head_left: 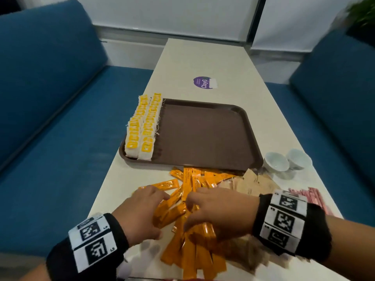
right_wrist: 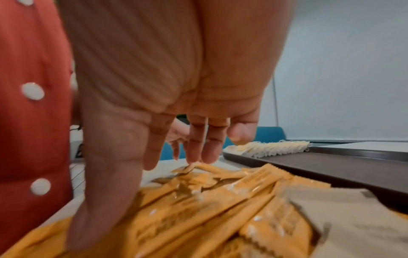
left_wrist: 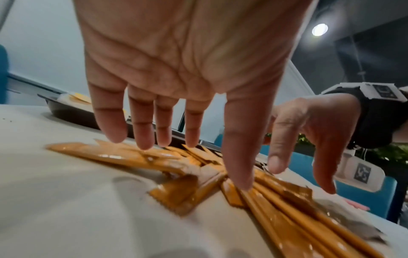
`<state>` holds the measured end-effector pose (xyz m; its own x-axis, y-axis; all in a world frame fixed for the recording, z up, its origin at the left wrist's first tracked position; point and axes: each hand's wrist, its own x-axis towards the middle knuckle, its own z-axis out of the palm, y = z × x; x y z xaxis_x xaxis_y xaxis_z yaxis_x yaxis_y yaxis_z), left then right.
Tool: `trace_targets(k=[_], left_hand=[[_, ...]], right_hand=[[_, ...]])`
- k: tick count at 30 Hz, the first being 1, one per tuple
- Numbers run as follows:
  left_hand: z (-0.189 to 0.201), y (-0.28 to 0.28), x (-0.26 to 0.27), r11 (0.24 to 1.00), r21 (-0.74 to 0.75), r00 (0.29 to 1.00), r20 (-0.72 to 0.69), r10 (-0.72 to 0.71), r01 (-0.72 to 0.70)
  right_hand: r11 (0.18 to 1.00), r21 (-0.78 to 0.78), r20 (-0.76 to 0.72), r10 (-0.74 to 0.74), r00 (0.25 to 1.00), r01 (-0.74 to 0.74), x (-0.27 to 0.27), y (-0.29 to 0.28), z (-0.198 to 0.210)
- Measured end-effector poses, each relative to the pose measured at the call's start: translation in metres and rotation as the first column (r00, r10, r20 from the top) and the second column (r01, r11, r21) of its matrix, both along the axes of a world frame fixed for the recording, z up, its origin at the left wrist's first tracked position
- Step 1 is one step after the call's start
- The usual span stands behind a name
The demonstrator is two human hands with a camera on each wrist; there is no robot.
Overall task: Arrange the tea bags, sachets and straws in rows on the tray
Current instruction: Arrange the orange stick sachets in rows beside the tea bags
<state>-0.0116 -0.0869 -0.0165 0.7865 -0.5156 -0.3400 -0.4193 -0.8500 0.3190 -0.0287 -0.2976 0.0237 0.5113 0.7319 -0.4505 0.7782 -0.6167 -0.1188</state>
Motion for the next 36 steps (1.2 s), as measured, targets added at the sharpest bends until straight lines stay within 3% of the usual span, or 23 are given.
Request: trace_targets(k=[5,9,18,24,29,36], left_hand=[[-0.010,-0.003,-0.010,0.989,0.146,0.997,0.072,-0.035,0.024],[-0.011,-0.006,-0.011,0.985,0.175,0.997,0.072,-0.024,0.011],[-0.020,-0.013,-0.014,0.996,0.009,0.996,-0.008,0.088,-0.088],[-0.017,-0.016,-0.014,0.965,-0.125,0.973,-0.055,0.226,-0.231],[-0.017,-0.021,-0.018,0.953,-0.075,0.951,-0.131,0.281,-0.292],[-0.016,-0.044,-0.015,0.979,0.078,0.975,-0.105,0.197,-0.189]], right_hand=[[0.978,-0.031,0.038,0.206,0.978,-0.205,-0.015,0.004,-0.020],[0.976,-0.052,0.064,0.215,0.974,-0.212,-0.016,0.010,-0.020],[0.999,0.012,0.190,-0.045,0.981,0.044,0.005,0.023,-0.022],[0.973,0.134,0.077,-0.198,0.977,0.187,0.008,0.018,-0.018],[0.954,0.087,0.068,-0.292,0.954,0.286,0.005,0.003,-0.015],[0.893,0.058,0.104,-0.450,0.887,0.446,0.000,0.007,-0.026]])
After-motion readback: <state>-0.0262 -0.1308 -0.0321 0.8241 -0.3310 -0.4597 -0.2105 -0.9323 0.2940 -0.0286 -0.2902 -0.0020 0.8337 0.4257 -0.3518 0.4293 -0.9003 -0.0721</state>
